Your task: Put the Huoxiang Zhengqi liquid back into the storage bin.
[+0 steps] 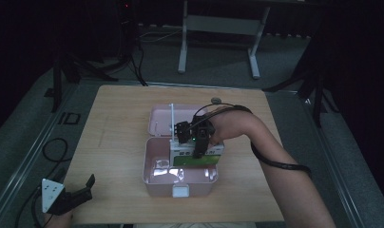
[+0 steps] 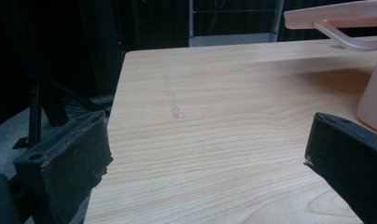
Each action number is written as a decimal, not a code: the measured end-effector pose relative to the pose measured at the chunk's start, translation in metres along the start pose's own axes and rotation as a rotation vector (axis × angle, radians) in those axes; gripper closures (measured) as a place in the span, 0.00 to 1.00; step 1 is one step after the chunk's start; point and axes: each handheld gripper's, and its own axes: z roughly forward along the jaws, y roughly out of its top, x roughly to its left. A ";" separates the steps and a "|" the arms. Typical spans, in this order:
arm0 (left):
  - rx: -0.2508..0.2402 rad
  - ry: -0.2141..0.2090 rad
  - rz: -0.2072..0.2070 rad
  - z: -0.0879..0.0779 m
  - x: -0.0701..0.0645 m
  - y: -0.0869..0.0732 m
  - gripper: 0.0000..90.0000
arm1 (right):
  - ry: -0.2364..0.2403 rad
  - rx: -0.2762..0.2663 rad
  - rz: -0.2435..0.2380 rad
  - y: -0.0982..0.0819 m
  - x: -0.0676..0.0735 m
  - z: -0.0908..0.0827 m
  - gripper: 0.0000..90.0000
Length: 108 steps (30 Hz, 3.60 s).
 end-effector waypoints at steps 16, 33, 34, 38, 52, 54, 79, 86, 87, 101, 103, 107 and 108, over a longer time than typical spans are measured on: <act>0.000 0.001 -0.004 0.000 0.001 0.000 0.00 | 0.043 0.022 -0.020 0.024 0.002 0.039 0.69; 0.002 -0.003 0.004 0.000 0.000 0.000 0.00 | 0.076 0.020 0.022 0.022 -0.005 0.088 0.69; 0.002 -0.002 0.003 0.000 0.000 0.000 0.00 | 0.076 0.020 0.022 0.022 -0.005 0.088 0.69; 0.001 -0.001 0.002 0.000 0.000 0.000 0.00 | 0.073 0.024 0.025 0.024 -0.004 0.097 0.69; 0.000 -0.003 0.005 0.000 0.000 0.000 0.00 | 0.069 0.032 0.013 0.024 -0.001 0.123 0.68; 0.001 -0.003 0.005 0.000 0.000 0.000 0.00 | 0.062 0.051 0.000 0.023 -0.001 0.128 0.67; 0.003 -0.002 0.002 0.000 -0.001 0.000 0.00 | -0.027 -0.185 0.086 -0.028 -0.003 0.032 0.16; 0.003 -0.001 0.002 0.000 -0.001 0.000 0.00 | -0.097 -0.262 0.149 -0.068 -0.011 0.008 0.15; 0.002 -0.001 0.001 0.000 -0.001 0.000 0.00 | -0.111 -0.275 0.156 -0.074 -0.012 0.008 0.15; 0.006 -0.005 0.004 0.001 -0.001 0.000 0.00 | -0.133 -0.310 0.293 -0.139 -0.028 0.042 0.15; 0.006 -0.004 0.002 0.001 -0.001 0.000 0.00 | -0.130 -0.321 0.314 -0.146 -0.030 0.049 0.15; 0.006 -0.005 0.003 0.001 -0.002 0.000 0.00 | -0.135 -0.356 0.348 -0.160 -0.034 0.063 0.15; 0.005 -0.004 0.003 0.001 -0.002 0.000 0.00 | -0.137 -0.363 0.362 -0.164 -0.035 0.067 0.15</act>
